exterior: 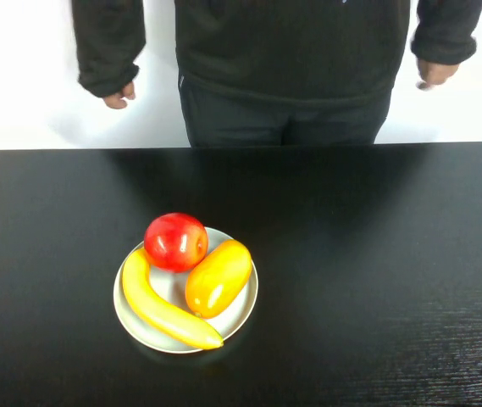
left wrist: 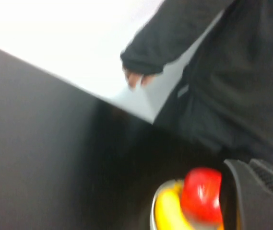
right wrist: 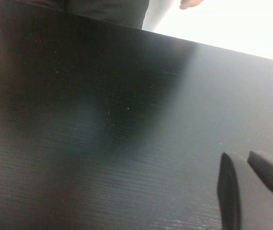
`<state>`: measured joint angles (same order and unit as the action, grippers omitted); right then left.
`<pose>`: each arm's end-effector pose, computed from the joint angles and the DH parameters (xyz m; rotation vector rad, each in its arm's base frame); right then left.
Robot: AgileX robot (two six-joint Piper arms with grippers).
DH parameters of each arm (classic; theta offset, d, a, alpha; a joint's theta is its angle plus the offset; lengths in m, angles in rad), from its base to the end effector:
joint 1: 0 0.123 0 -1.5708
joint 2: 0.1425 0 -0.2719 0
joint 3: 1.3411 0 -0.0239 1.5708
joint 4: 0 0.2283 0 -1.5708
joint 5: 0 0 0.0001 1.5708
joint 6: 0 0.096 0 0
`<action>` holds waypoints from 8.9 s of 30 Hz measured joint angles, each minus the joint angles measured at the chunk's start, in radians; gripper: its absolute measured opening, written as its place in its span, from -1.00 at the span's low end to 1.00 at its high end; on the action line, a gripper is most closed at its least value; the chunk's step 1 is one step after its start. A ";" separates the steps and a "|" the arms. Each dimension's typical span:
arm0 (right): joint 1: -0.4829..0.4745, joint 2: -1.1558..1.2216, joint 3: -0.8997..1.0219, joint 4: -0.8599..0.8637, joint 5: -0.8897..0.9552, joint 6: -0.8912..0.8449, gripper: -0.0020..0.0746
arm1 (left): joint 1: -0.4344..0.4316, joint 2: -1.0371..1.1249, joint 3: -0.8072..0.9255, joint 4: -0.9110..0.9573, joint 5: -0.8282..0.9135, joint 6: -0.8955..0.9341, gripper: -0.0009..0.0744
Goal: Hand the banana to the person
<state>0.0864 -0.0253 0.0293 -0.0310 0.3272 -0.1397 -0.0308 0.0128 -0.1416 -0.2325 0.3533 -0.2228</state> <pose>0.0485 0.0032 0.1743 -0.2242 1.8013 -0.0677 0.0439 -0.0090 0.2250 -0.2908 1.6918 -0.4194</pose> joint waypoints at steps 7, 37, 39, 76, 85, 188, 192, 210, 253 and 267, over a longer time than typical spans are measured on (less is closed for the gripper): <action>0.000 0.000 0.000 0.000 0.000 0.000 -0.97 | 0.000 0.254 -0.265 0.000 0.378 0.166 -0.99; 0.000 0.000 0.000 0.000 0.000 0.000 -0.97 | -0.338 1.223 -0.655 -0.133 0.661 0.242 -0.99; 0.000 0.000 0.000 0.000 0.000 0.000 -0.97 | -0.395 1.266 -0.692 -0.102 0.653 0.197 -0.99; 0.000 0.000 0.000 0.000 0.000 0.000 -0.97 | -0.438 1.820 -0.934 0.075 0.388 -0.204 0.33; 0.000 0.000 0.000 0.000 0.000 0.000 -0.97 | -0.438 1.872 -1.023 0.066 0.440 -0.206 0.33; 0.000 0.000 0.000 0.000 0.000 0.000 -0.97 | -0.646 1.953 -1.797 0.306 0.776 0.940 -0.22; 0.000 0.000 0.000 0.000 0.000 0.000 -0.97 | -0.652 1.980 -1.811 0.306 0.733 0.949 -0.22; 0.000 0.000 0.000 0.000 0.000 0.000 -0.97 | -0.667 2.003 -1.816 0.310 0.690 0.953 0.19; 0.000 0.000 0.000 0.000 0.000 0.000 -0.97 | -0.617 1.057 -0.899 0.396 0.515 0.461 -0.97; 0.000 0.000 0.000 0.000 0.000 0.000 -0.97 | -0.615 0.638 -0.504 0.408 0.322 0.160 -0.98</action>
<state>0.0864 -0.0253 0.0293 -0.0310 0.3272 -0.1397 -0.6462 0.6509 -0.6454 0.1758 0.6752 -0.0627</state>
